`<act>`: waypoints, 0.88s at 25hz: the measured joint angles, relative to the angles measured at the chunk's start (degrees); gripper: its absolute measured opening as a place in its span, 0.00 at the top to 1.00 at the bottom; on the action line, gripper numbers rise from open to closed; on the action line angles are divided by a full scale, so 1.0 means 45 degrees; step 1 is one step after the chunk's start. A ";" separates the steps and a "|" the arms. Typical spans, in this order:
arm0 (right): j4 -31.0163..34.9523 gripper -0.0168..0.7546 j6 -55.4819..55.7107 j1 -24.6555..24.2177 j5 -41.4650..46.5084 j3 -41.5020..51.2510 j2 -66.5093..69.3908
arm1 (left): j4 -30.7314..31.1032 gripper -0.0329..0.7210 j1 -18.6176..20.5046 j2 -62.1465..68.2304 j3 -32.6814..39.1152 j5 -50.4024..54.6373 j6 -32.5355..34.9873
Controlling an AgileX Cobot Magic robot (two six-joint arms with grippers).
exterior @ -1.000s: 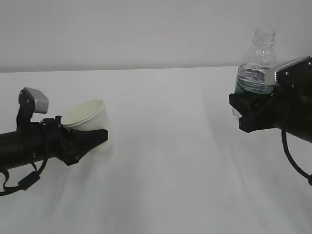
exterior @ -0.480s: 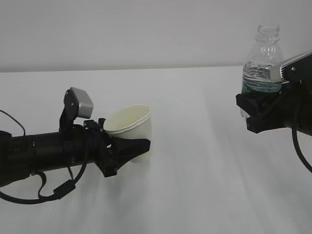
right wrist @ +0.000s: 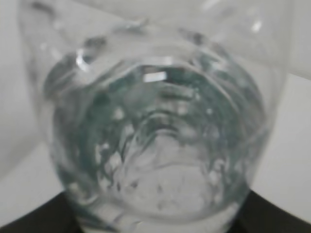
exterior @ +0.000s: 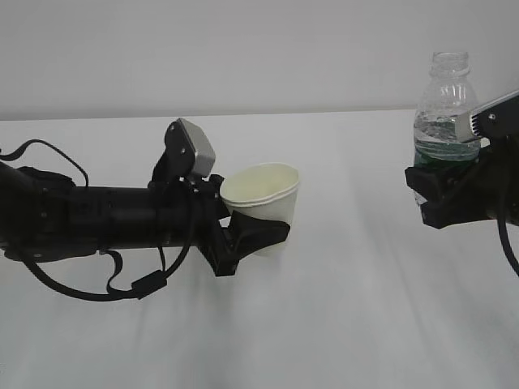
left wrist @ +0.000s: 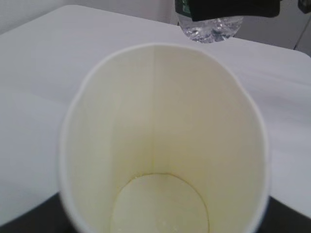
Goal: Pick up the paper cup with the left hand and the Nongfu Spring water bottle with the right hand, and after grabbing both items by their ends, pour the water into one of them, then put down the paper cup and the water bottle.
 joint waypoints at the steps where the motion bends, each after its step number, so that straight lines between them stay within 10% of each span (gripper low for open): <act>1: -0.0056 0.49 0.0000 0.0000 0.0146 0.0000 -0.0102 | 0.0113 0.40 -0.0091 0.0000 -0.0072 0.0218 -0.0025; 22: -0.2098 0.49 0.0022 0.0000 0.2594 0.0029 -0.1570 | 0.0882 0.40 -0.1807 0.0444 -0.1423 0.1586 -0.0044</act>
